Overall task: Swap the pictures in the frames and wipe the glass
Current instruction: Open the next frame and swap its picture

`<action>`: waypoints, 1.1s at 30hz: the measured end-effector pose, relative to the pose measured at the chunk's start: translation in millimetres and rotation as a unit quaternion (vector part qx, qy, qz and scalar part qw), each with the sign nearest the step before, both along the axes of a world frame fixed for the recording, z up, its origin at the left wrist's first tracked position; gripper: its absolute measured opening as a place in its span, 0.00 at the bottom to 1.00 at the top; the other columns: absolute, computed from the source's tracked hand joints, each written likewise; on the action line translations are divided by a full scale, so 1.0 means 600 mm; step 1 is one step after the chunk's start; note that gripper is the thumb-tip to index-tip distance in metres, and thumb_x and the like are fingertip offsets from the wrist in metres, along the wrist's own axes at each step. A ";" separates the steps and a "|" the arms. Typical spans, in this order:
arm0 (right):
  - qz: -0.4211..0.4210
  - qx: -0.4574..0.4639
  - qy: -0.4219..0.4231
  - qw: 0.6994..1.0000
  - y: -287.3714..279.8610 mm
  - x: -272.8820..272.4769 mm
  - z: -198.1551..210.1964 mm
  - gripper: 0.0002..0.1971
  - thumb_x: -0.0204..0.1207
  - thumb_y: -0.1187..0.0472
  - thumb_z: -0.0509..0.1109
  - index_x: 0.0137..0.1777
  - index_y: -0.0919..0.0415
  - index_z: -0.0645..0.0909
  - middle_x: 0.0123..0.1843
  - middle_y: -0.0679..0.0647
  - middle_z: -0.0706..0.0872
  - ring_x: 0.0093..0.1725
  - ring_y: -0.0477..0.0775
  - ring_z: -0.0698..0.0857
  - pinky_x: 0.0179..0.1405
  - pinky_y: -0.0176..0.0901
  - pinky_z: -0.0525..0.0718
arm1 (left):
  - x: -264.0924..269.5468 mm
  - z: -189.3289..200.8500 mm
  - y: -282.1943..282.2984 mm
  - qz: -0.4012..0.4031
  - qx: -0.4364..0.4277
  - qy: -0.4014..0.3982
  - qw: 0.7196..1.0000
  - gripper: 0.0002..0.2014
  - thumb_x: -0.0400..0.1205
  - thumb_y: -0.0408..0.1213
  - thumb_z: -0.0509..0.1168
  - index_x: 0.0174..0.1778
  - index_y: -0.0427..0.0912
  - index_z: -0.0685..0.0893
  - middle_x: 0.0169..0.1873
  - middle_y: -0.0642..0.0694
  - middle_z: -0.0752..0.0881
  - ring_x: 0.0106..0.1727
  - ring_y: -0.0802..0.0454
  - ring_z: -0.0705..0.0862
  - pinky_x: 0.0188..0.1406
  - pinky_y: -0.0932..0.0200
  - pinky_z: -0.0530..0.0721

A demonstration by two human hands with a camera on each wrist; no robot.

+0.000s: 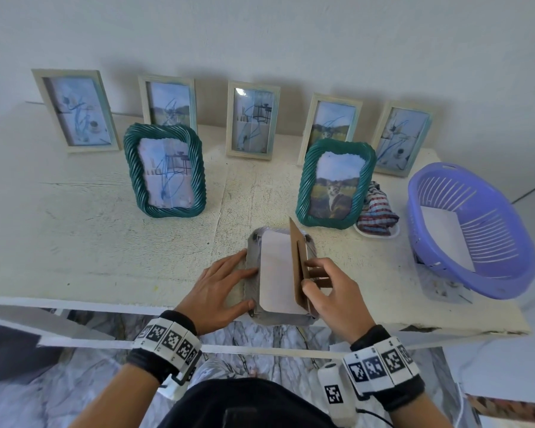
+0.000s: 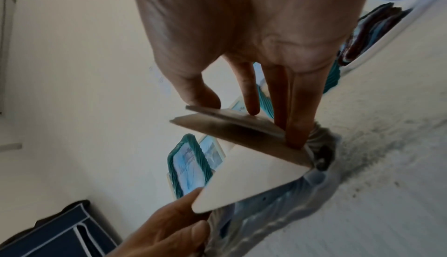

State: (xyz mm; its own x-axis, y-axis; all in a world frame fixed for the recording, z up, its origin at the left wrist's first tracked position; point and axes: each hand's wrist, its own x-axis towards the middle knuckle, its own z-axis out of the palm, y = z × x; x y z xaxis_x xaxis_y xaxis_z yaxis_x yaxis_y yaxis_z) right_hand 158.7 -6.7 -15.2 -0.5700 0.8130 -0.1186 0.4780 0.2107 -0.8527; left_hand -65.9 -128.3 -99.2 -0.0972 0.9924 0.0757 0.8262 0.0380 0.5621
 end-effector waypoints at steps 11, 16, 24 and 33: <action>0.006 0.016 -0.004 1.000 -0.008 -0.004 0.006 0.13 0.77 0.59 0.71 0.60 0.52 0.80 0.51 0.41 0.86 0.48 0.31 0.82 0.43 0.19 0.76 | 0.004 0.006 -0.001 -0.004 0.005 -0.004 1.000 0.34 0.79 0.63 0.59 0.82 0.68 0.56 0.84 0.55 0.56 0.82 0.56 0.56 0.75 0.53 0.60; -0.017 -0.006 0.006 1.000 -0.004 0.001 0.014 0.12 0.77 0.63 0.68 0.59 0.51 0.80 0.49 0.43 0.88 0.46 0.35 0.85 0.41 0.25 0.81 | 0.002 -0.003 -0.001 -0.003 0.017 0.005 1.000 0.29 0.79 0.64 0.59 0.77 0.64 0.70 0.84 0.52 0.57 0.82 0.51 0.59 0.75 0.49 0.62; -0.127 -0.134 0.111 0.977 0.047 0.069 0.052 0.16 0.81 0.74 0.57 0.54 0.56 0.83 0.39 0.54 0.91 0.36 0.49 0.86 0.35 0.46 0.83 | 0.002 -0.007 0.000 -0.005 0.032 -0.005 0.999 0.27 0.79 0.64 0.60 0.76 0.66 0.71 0.83 0.53 0.58 0.81 0.52 0.60 0.75 0.50 0.62; -0.012 0.145 -0.246 0.958 0.055 0.091 -0.010 0.18 0.76 0.51 0.70 0.64 0.54 0.80 0.51 0.53 0.84 0.48 0.52 0.82 0.49 0.43 0.81 | 0.002 -0.006 -0.001 -0.002 0.030 -0.007 1.000 0.28 0.79 0.64 0.59 0.76 0.67 0.70 0.83 0.56 0.57 0.81 0.56 0.57 0.75 0.52 0.60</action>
State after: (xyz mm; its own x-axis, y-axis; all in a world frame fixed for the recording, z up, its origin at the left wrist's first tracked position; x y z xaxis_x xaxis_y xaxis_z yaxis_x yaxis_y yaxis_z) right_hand 213.3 26.5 -20.9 -0.4840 0.8644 -0.1361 0.8149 0.3886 -0.4299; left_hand -64.6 -129.1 -103.0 -0.0952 0.9864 0.1337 0.8187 0.0012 0.5742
